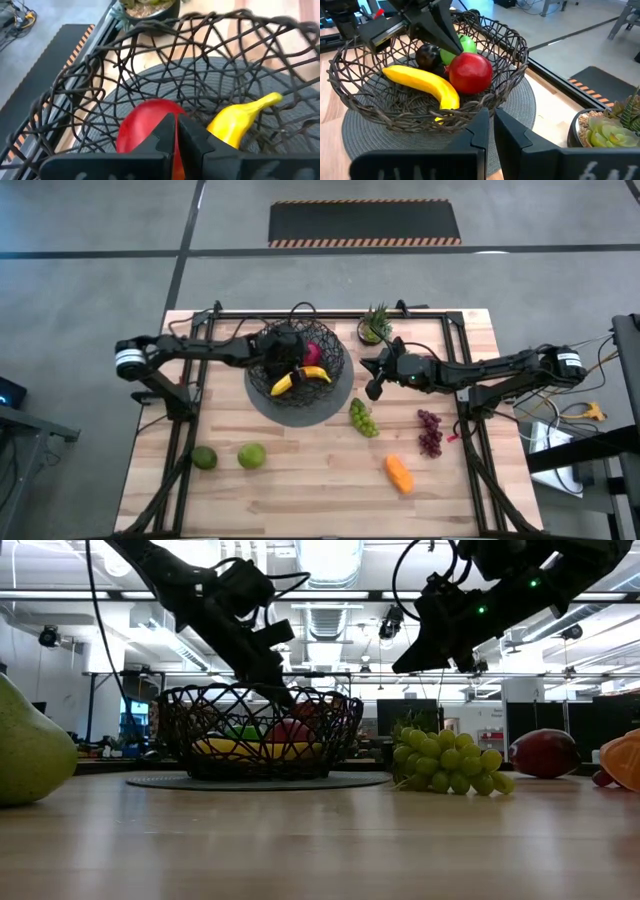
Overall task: Build produce basket
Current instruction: Put the pomegranate into the black wire basket, then put the green grapes into the black wire basket
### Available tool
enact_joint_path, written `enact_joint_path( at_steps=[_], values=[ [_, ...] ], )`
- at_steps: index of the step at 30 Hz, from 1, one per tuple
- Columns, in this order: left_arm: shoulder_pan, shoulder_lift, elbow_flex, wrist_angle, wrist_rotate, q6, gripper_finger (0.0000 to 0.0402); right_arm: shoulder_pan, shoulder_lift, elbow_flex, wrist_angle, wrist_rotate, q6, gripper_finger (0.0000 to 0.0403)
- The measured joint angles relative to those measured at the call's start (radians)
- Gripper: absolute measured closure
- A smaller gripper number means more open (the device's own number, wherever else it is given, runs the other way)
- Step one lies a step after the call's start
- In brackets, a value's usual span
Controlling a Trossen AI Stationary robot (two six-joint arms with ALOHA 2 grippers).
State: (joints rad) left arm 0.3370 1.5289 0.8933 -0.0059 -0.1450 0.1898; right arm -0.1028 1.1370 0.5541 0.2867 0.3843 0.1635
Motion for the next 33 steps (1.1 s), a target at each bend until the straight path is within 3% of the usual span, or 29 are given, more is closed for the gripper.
enact_joint_path(
  at_steps=[7,18,24,33],
  values=[
    [0.020,0.030,0.000,0.002,-0.004,-0.007,0.0402,0.000,0.000,0.000,0.000,0.000,0.001,0.0385],
    [0.024,0.047,-0.002,0.078,-0.102,-0.026,0.0401,0.000,0.003,0.000,0.000,0.000,0.011,0.0385],
    [0.005,-0.036,-0.005,0.078,-0.097,-0.026,0.0401,0.000,0.003,0.000,0.000,0.000,0.009,0.0385],
    [-0.116,-0.207,-0.051,0.106,-0.036,0.054,0.0401,0.000,0.003,0.014,0.003,0.000,0.009,0.0385]
  ],
)
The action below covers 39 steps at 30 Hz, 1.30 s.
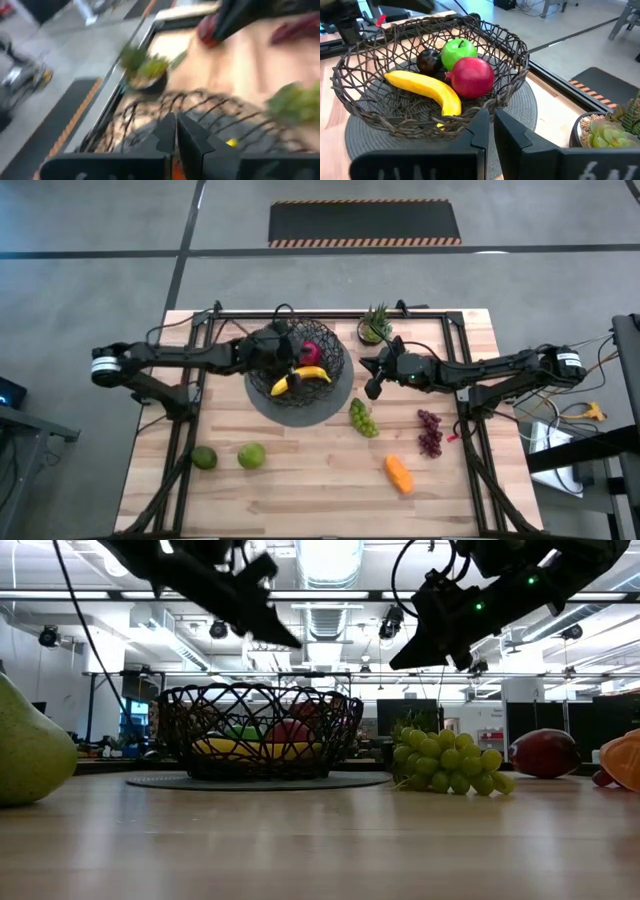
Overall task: Build produce basket
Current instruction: Put the green grapes into the black wire basket
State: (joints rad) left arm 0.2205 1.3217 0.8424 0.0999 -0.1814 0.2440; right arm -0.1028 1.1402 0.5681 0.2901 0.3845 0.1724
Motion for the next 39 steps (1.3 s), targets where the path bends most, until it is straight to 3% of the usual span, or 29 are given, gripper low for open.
enact_joint_path(
  at_steps=[8,13,17,20,23,25,33,39],
  values=[
    [-0.080,-0.105,-0.075,0.084,0.058,0.054,0.0401,0.006,-0.001,0.002,0.058,-0.022,0.049,0.0382],
    [-0.083,-0.139,-0.127,0.133,0.057,0.051,0.0401,0.060,-0.001,0.050,0.013,-0.103,0.006,0.0336],
    [-0.083,-0.147,-0.137,0.137,0.056,0.052,0.0401,0.139,0.000,0.138,-0.190,-0.097,-0.066,0.0277],
    [-0.083,-0.148,-0.138,0.136,0.053,0.052,0.0401,0.197,0.000,0.229,-0.446,-0.097,-0.078,0.0238],
    [-0.083,-0.148,-0.138,0.136,0.053,0.052,0.0401,0.239,0.000,0.298,-0.752,-0.101,-0.012,0.0211],
    [-0.083,-0.148,-0.138,0.136,0.053,0.052,0.0401,0.261,0.000,0.311,-0.837,-0.110,0.050,0.0201],
    [-0.083,-0.147,-0.138,0.137,0.044,0.057,0.0401,0.339,0.022,0.211,-0.762,-0.166,0.293,0.0195],
    [-0.083,-0.147,-0.138,0.138,0.042,0.059,0.0401,0.380,0.117,0.151,-0.581,-0.115,0.315,0.0192]
  ],
)
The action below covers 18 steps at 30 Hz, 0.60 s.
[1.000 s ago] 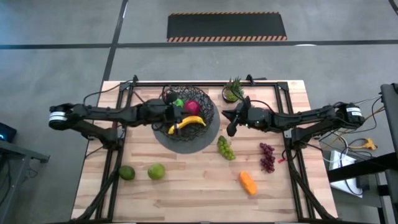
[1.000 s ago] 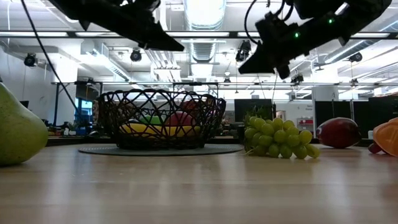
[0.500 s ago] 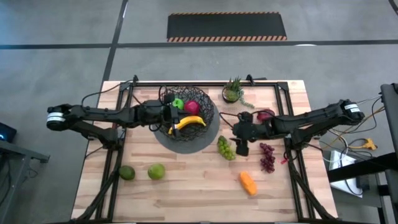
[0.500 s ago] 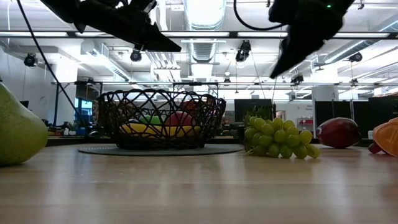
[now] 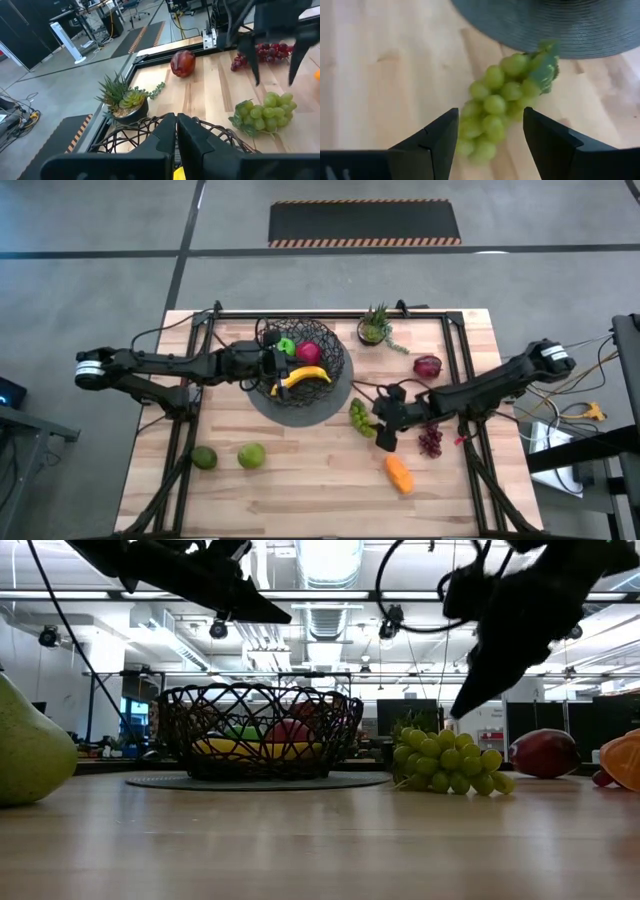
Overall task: Build produce basket
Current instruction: Put the green grapes into the black wire basket
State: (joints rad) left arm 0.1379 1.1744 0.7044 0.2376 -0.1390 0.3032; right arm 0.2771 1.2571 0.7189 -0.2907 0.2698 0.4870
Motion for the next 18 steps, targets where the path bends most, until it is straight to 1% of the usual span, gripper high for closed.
enact_joint_path(
  at_steps=[4,8,10,14,18],
  values=[
    [0.000,0.000,0.000,0.008,0.000,0.000,0.0401,0.000,0.063,0.008,0.019,0.083,0.014,0.0192],
    [0.000,0.000,0.000,0.007,0.000,0.000,0.0401,0.000,0.127,0.008,0.068,0.084,0.035,0.0192],
    [0.000,0.000,0.000,0.007,0.000,0.000,0.0401,0.000,0.161,0.008,0.068,0.066,0.046,0.0192],
    [0.000,0.000,0.000,0.008,0.000,0.000,0.0401,0.000,0.217,0.012,0.080,0.066,0.070,0.0194],
    [0.000,0.000,0.000,0.008,0.000,-0.001,0.0401,0.000,0.246,0.013,0.085,0.070,0.074,0.0215]
  ],
)
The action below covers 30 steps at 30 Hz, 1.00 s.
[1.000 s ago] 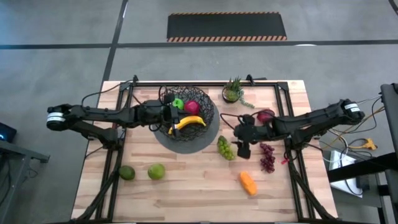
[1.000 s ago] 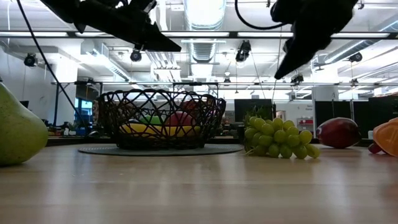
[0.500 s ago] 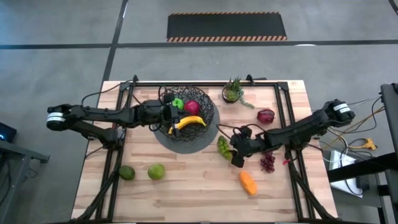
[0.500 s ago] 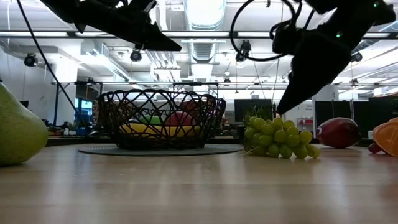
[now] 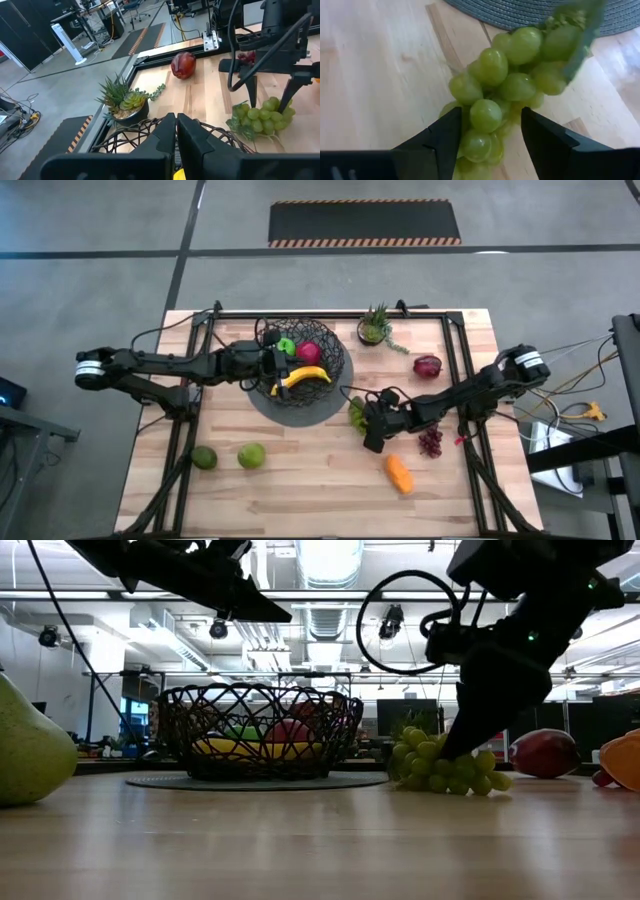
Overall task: Build produce basket
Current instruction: Put the green grapes into the black wire basket
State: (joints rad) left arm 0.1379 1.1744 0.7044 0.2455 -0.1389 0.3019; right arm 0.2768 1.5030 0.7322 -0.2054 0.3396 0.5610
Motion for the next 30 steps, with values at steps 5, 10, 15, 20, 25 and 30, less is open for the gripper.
enact_joint_path(
  at_steps=[5,10,15,20,25,30],
  values=[
    [0.000,0.000,0.000,0.000,0.000,-0.002,0.0401,0.000,-0.008,-0.002,-0.003,-0.007,-0.017,0.0272],
    [0.000,0.000,0.000,0.001,0.000,-0.003,0.0401,0.000,-0.038,-0.005,-0.005,-0.010,-0.051,0.0337],
    [0.000,0.000,0.000,0.001,0.000,0.003,0.0401,0.000,-0.073,-0.006,-0.010,-0.014,-0.089,0.0373],
    [0.004,-0.004,0.000,0.010,-0.101,0.038,0.0401,0.000,-0.089,-0.006,-0.004,-0.012,-0.109,0.0377],
    [0.006,-0.043,-0.004,0.013,-0.150,0.048,0.0401,0.003,-0.129,-0.006,-0.002,-0.008,-0.116,0.0378],
    [0.006,-0.098,-0.059,0.028,-0.150,0.056,0.0401,0.009,-0.211,-0.006,0.008,0.001,-0.162,0.0379]
  ],
)
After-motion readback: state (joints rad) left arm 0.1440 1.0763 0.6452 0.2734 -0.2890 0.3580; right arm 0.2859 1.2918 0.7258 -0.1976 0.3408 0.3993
